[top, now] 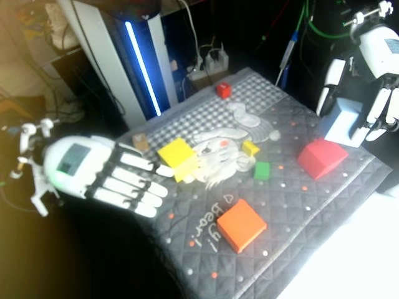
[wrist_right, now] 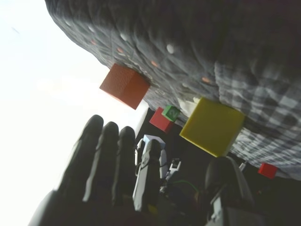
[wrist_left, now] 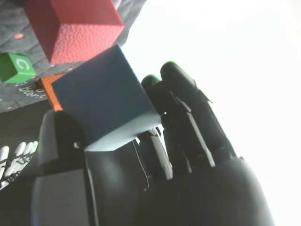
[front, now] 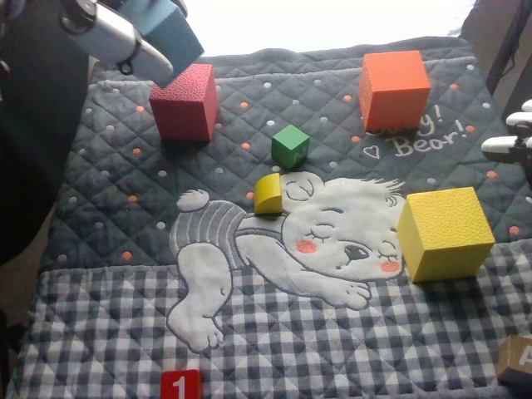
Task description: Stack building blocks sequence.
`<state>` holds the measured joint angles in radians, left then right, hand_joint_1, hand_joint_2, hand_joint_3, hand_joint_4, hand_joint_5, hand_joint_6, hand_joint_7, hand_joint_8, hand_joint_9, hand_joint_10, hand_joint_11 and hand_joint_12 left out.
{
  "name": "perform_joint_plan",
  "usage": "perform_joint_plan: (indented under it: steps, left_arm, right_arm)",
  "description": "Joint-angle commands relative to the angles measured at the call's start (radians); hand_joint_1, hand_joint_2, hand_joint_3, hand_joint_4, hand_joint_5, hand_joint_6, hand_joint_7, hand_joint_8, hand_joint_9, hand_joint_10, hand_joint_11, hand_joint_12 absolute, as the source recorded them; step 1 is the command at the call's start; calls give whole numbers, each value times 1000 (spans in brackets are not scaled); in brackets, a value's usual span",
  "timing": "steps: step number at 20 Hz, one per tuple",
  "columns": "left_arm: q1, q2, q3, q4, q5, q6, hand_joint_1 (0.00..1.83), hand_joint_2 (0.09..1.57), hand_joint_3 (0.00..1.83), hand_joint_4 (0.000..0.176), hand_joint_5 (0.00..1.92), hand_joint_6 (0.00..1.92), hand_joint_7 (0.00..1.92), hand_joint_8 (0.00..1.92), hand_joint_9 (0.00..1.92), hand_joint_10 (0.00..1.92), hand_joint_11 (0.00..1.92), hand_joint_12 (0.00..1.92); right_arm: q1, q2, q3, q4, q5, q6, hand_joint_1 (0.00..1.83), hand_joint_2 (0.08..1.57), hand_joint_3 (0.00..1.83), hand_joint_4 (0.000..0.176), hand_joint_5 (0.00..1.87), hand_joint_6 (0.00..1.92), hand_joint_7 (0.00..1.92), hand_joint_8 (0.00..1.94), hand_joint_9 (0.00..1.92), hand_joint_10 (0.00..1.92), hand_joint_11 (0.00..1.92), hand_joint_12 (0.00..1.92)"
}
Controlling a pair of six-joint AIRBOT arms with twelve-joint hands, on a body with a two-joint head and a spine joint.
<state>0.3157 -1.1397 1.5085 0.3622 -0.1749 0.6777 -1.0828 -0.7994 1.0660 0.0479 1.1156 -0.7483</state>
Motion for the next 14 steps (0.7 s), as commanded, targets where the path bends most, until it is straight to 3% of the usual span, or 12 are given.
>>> perform_joint_plan:
  steps: [1,2,3,4,5,6,8,12,14]
  left_arm:
    - [-10,-9,9,-12,-93,-2,1395,1061,0,0,1198,379,1016,938,1011,1111,898,1094]
    - [-10,-15,14,-12,-89,-2,1392,1083,0,0,1266,154,963,1076,964,1264,865,1257]
    - [-9,-21,18,-12,-84,-1,1392,1084,1,0,1296,68,964,1093,941,1307,806,1346]
    - [-6,-29,25,-11,-77,-1,1391,1092,0,0,1297,30,954,1119,933,1337,803,1401]
    - [-2,-36,31,-9,-68,-1,1396,1063,2,0,1344,27,1017,997,972,1229,757,1302]
    - [0,-39,33,-4,-61,-1,1396,1063,2,0,1344,27,1017,997,972,1229,757,1302]
    - [5,-43,36,2,-50,-1,1398,1046,1,0,1214,404,1077,796,1026,1100,854,1180]
    - [7,-50,42,14,-37,-1,1398,1044,1,0,1206,451,1059,782,1058,1071,906,1137]
    - [7,-59,51,14,-36,-1,1397,1045,1,0,1182,517,1057,765,1066,1058,907,1111]
  right_arm:
    - [12,3,7,24,115,4,603,1097,0,167,370,4,293,2,238,0,117,210]
    - [12,2,7,24,115,4,612,1095,0,161,374,4,292,2,239,1,117,214]
    - [12,2,8,24,115,4,622,1097,0,167,372,3,288,0,227,0,101,211]
    - [12,2,8,24,115,4,623,1096,0,162,373,3,289,0,230,2,102,214]
    - [12,1,8,24,115,4,613,1089,0,169,369,0,282,0,230,2,106,222]
    - [12,1,8,24,115,4,613,1089,0,169,369,0,282,0,230,2,106,222]
    - [12,1,8,23,115,4,636,1099,1,171,362,3,274,1,233,1,114,239]
    - [12,-2,10,23,115,4,629,1103,2,163,358,0,272,0,231,0,113,251]
    - [12,-3,11,23,115,4,625,1104,2,173,356,0,269,0,231,0,109,251]
